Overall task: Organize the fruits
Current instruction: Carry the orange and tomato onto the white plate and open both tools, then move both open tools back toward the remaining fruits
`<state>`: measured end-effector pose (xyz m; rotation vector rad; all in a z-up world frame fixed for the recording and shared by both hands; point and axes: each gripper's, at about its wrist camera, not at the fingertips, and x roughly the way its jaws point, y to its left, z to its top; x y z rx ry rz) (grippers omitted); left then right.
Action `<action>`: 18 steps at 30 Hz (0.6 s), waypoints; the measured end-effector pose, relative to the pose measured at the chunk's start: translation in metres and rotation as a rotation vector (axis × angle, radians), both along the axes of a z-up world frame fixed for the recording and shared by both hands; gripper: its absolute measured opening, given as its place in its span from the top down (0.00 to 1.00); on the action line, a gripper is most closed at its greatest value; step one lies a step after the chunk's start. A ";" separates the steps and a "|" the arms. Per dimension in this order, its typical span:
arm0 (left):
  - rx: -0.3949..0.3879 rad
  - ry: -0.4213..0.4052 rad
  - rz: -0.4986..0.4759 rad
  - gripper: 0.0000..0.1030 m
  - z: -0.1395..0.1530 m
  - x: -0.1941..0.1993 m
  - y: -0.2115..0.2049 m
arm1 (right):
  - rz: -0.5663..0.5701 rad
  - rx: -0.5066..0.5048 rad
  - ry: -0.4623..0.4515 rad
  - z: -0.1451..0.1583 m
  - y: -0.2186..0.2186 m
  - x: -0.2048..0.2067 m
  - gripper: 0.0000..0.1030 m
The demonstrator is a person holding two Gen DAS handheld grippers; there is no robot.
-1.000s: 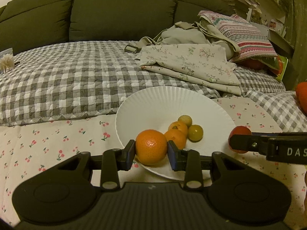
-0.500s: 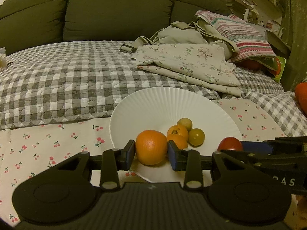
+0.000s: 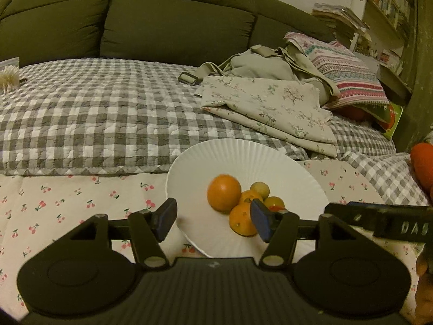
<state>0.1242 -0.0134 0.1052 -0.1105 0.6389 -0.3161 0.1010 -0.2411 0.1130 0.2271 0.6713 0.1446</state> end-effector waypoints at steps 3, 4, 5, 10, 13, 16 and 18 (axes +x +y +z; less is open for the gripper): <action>-0.010 0.008 0.005 0.42 0.003 -0.005 0.003 | -0.028 0.024 0.003 0.007 -0.009 -0.001 0.51; -0.010 0.009 0.005 0.42 0.004 -0.006 0.003 | -0.041 0.036 0.008 0.009 -0.013 -0.001 0.51; -0.009 0.010 0.006 0.42 0.005 -0.008 0.003 | -0.052 0.049 0.013 0.010 -0.016 -0.002 0.50; -0.008 0.028 0.009 0.42 0.008 -0.018 0.003 | -0.091 0.100 0.041 0.014 -0.032 -0.004 0.48; -0.013 0.048 0.010 0.42 0.008 -0.025 0.004 | -0.093 0.118 0.052 0.019 -0.035 -0.009 0.48; -0.010 0.062 0.015 0.42 0.009 -0.034 0.006 | -0.084 0.122 0.052 0.026 -0.034 -0.015 0.43; -0.004 0.075 0.017 0.42 0.009 -0.040 0.007 | -0.068 0.116 0.053 0.030 -0.032 -0.021 0.42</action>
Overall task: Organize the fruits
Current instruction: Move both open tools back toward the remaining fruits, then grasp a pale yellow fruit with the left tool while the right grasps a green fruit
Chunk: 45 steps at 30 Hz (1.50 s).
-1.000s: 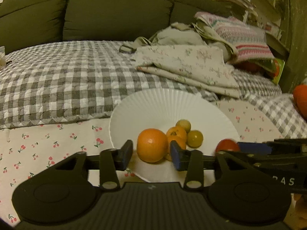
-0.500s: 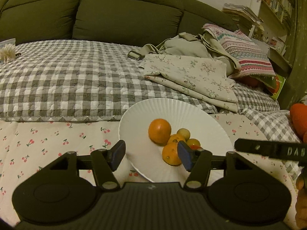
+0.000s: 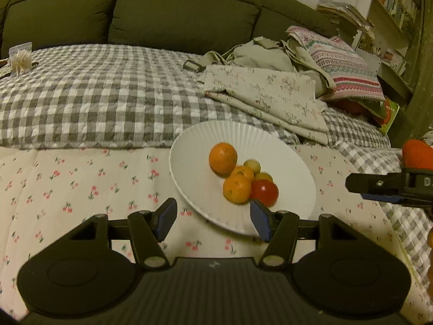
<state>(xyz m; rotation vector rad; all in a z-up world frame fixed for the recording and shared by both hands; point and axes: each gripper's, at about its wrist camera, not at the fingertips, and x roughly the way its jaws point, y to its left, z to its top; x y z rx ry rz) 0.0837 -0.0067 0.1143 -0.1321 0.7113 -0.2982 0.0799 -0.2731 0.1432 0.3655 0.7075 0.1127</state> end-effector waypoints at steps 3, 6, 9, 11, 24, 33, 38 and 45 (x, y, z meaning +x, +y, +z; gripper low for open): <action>-0.003 0.019 -0.002 0.42 0.000 -0.009 -0.001 | 0.026 -0.009 0.010 0.005 0.001 -0.012 0.40; -0.011 0.039 -0.006 0.42 0.000 -0.018 -0.004 | 0.046 -0.029 0.016 0.010 0.002 -0.020 0.39; -0.008 0.058 -0.021 0.42 -0.002 -0.026 -0.009 | 0.053 -0.039 0.010 0.015 0.001 -0.025 0.39; -0.007 0.074 -0.020 0.42 -0.003 -0.030 -0.011 | 0.057 -0.038 0.018 0.016 0.001 -0.028 0.39; -0.040 0.136 0.003 0.51 -0.023 -0.029 -0.005 | 0.205 -0.158 0.052 0.006 0.019 -0.067 0.39; 0.132 0.116 -0.113 0.51 -0.035 -0.023 -0.013 | 0.351 -0.259 0.064 -0.011 0.041 -0.069 0.39; 0.230 0.086 -0.205 0.51 -0.042 -0.021 -0.025 | 0.413 -0.311 0.075 -0.021 0.054 -0.071 0.39; 0.328 0.048 -0.313 0.53 -0.049 -0.016 -0.040 | 0.455 -0.361 0.097 -0.031 0.060 -0.071 0.39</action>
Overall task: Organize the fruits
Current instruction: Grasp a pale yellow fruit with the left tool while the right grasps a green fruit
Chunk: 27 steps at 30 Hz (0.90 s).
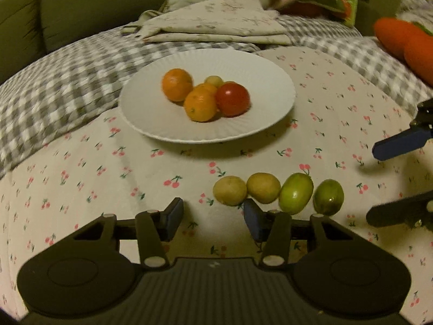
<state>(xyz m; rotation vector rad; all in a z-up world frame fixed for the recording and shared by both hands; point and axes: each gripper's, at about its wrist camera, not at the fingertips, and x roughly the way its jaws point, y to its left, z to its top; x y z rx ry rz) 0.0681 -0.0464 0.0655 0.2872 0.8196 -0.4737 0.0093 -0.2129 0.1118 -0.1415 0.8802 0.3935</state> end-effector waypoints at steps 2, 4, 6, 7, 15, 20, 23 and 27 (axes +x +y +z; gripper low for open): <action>0.004 -0.012 -0.023 0.53 -0.001 0.002 -0.002 | 0.013 -0.019 0.010 -0.004 0.003 0.000 0.39; 0.006 -0.022 -0.046 0.53 -0.002 0.004 -0.003 | 0.029 -0.036 0.020 -0.008 0.005 0.000 0.40; -0.003 -0.034 -0.065 0.56 -0.002 0.004 -0.004 | 0.045 -0.052 0.027 -0.012 0.008 0.001 0.40; -0.011 -0.038 -0.077 0.57 -0.003 0.004 -0.004 | 0.052 -0.055 0.028 -0.013 0.009 0.001 0.40; -0.032 -0.043 -0.121 0.71 -0.005 0.005 -0.007 | 0.069 -0.067 0.028 -0.020 0.014 0.007 0.40; -0.047 -0.026 -0.107 0.75 -0.003 0.005 -0.006 | 0.070 -0.065 0.029 -0.021 0.014 0.010 0.43; -0.044 -0.015 -0.069 0.75 -0.001 0.005 -0.002 | 0.066 -0.062 0.031 -0.023 0.014 0.014 0.43; -0.058 0.003 -0.004 0.75 0.004 0.002 0.008 | 0.067 -0.062 0.035 -0.028 0.017 0.020 0.43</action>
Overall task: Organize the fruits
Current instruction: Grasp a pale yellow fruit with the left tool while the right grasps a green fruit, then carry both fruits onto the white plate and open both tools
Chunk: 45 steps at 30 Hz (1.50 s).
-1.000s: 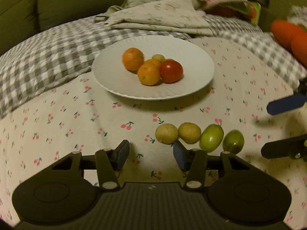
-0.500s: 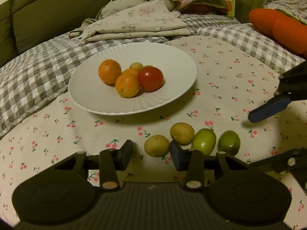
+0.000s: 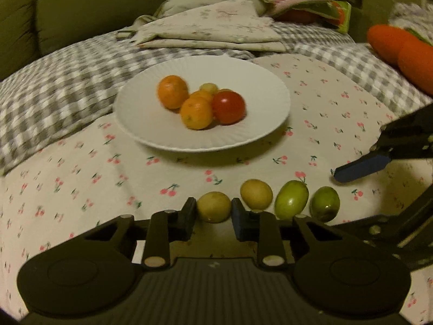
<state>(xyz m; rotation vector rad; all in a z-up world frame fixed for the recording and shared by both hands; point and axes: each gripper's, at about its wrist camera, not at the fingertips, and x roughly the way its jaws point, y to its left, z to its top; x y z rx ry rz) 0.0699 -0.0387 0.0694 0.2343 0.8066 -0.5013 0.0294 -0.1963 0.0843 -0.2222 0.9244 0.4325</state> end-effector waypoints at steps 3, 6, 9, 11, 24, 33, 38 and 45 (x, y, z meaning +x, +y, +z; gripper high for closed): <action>-0.013 0.010 0.035 0.75 0.006 -0.004 0.006 | -0.004 -0.004 0.009 -0.006 0.002 0.006 0.47; -0.030 0.019 0.056 0.75 0.013 -0.009 0.010 | -0.006 0.001 0.030 -0.010 0.003 0.010 0.68; -0.042 0.019 0.066 0.75 0.019 -0.012 0.012 | -0.009 0.004 0.026 -0.005 0.005 0.007 0.68; -0.049 0.023 0.074 0.75 0.021 -0.013 0.013 | -0.015 0.009 0.027 -0.003 0.004 0.007 0.68; -0.083 0.015 0.108 0.75 0.029 -0.013 0.015 | -0.087 0.033 -0.016 0.015 -0.018 0.010 0.68; -0.112 -0.034 0.145 0.75 0.036 -0.006 0.019 | -0.139 0.043 -0.064 0.026 -0.031 0.015 0.68; -0.126 -0.063 0.167 0.75 0.037 0.003 0.020 | -0.162 0.036 -0.099 0.032 -0.034 0.020 0.68; -0.132 -0.080 0.178 0.75 0.031 0.019 0.018 | -0.176 0.027 -0.162 0.037 -0.035 0.028 0.68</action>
